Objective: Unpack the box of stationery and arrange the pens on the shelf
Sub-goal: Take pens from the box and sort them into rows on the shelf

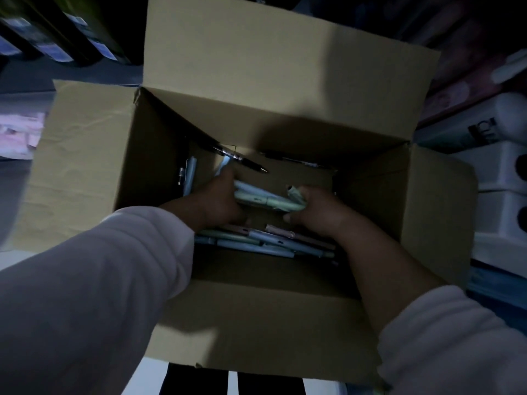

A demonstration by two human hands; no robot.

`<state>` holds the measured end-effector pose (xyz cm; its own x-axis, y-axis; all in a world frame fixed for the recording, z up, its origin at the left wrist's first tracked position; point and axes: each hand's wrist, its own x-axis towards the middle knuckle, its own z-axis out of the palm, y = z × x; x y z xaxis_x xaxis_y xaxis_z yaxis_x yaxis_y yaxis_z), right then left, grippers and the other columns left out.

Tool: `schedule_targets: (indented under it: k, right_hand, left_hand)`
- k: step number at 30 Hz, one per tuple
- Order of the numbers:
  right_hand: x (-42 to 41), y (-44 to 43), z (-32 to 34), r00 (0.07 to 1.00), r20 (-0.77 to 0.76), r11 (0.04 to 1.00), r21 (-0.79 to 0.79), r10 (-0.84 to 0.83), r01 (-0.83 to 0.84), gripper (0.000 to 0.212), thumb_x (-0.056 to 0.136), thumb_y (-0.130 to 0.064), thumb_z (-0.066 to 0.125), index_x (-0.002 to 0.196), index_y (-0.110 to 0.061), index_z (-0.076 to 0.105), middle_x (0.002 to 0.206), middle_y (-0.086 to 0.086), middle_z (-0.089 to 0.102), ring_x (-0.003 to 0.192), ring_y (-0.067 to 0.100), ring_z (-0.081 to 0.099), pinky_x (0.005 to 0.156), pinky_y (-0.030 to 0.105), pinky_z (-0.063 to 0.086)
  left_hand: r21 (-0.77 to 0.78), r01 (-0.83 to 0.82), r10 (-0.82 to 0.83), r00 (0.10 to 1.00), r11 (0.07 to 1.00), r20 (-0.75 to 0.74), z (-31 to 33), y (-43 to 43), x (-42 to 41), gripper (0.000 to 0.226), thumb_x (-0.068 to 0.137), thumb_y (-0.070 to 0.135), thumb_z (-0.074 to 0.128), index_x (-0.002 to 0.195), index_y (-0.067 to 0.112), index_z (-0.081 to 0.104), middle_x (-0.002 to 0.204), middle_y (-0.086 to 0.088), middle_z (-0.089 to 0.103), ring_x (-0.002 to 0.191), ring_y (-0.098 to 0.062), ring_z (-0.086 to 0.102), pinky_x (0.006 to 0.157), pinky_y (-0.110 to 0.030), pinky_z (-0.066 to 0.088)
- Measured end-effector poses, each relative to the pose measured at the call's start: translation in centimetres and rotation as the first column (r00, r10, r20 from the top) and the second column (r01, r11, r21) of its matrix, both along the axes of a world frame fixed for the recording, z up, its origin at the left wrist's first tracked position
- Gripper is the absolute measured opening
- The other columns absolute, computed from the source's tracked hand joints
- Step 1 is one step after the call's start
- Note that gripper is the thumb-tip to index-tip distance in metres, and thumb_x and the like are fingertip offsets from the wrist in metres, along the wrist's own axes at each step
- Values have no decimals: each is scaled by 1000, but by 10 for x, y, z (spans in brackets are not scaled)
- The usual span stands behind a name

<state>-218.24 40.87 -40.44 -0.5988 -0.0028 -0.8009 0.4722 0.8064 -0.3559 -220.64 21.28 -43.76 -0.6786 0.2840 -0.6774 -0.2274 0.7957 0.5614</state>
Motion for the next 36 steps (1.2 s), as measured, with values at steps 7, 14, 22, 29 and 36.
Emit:
schedule_targets:
  k: [7, 14, 22, 29, 36]
  right_hand:
    - [-4, 10, 6, 958, -103, 963, -11, -267, 268, 78, 82, -29, 73, 146, -13, 33, 146, 5, 42, 129, 21, 44, 96, 25, 36]
    - [2, 7, 0, 952, -77, 955, -56, -296, 292, 78, 80, -29, 74, 146, -15, 35, 145, 4, 44, 129, 19, 45, 104, 27, 35]
    - [5, 6, 10, 943, -69, 928, -213, -326, 305, 45, 78, -28, 75, 120, -21, 60, 107, -4, 65, 97, 11, 61, 87, 28, 49]
    - [8, 0, 53, 941, -49, 881, -370, -336, 296, 28, 84, -16, 71, 108, -28, 63, 99, -7, 69, 94, 8, 64, 78, 23, 51]
    - [13, -5, 134, 903, -157, 855, -419, -400, 306, 22, 81, -20, 73, 99, -28, 62, 90, -9, 69, 81, 4, 65, 69, 20, 50]
  left_hand:
    - [-112, 470, -434, 866, 875, 249, 6, 6, 6, 63, 69, 31, 81, 119, 13, 49, 119, -3, 54, 107, -22, 54, 87, -29, 47]
    - [-180, 716, -614, 679, 675, 402, -2, 13, 13, 52, 80, 38, 68, 124, 13, 55, 128, -9, 54, 112, -24, 54, 96, -34, 46]
    - [-123, 560, -513, 812, 819, 280, 16, -3, 2, 27, 88, 26, 63, 112, 16, 56, 113, -4, 57, 98, -17, 54, 82, -25, 41]
    - [46, 211, -216, 946, 976, 241, 65, -18, -3, 8, 91, 19, 59, 99, 20, 55, 90, -2, 58, 80, -16, 55, 62, -25, 44]
    - [204, -216, 152, 946, 955, 287, 143, -18, 10, 16, 95, 10, 48, 81, 18, 45, 66, -6, 49, 52, -14, 44, 44, -20, 37]
